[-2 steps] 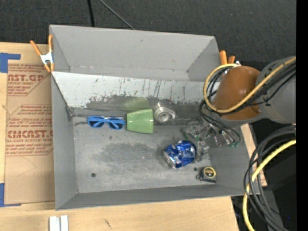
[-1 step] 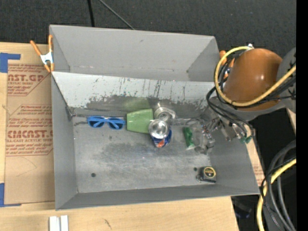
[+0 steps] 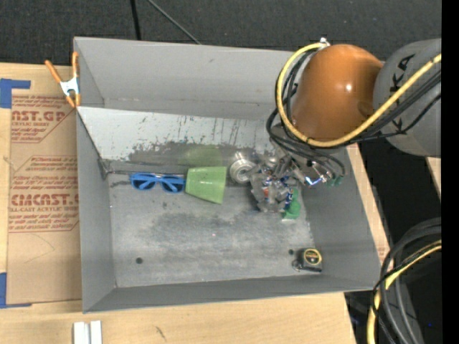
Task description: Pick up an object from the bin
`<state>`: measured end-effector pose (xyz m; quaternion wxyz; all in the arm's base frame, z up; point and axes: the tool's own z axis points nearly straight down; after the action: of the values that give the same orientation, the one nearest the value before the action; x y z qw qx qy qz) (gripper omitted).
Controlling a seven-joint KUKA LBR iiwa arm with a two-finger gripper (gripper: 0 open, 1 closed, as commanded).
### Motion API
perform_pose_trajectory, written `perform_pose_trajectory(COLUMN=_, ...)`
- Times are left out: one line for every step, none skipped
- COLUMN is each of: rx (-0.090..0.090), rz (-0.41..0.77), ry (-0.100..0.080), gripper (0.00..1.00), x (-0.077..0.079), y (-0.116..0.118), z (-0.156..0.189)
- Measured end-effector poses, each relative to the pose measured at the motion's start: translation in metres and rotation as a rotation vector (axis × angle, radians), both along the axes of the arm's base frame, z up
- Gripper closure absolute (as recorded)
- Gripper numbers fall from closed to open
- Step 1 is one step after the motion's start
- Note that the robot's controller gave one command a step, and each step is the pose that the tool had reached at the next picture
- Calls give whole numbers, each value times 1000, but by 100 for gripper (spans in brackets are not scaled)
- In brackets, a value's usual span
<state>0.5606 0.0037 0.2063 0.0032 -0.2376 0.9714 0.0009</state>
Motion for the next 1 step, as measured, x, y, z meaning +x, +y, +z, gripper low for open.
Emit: perform_pose_trajectory(rx=-1, rz=-4, ry=3, gripper=0, x=-1, y=-2, z=-1)
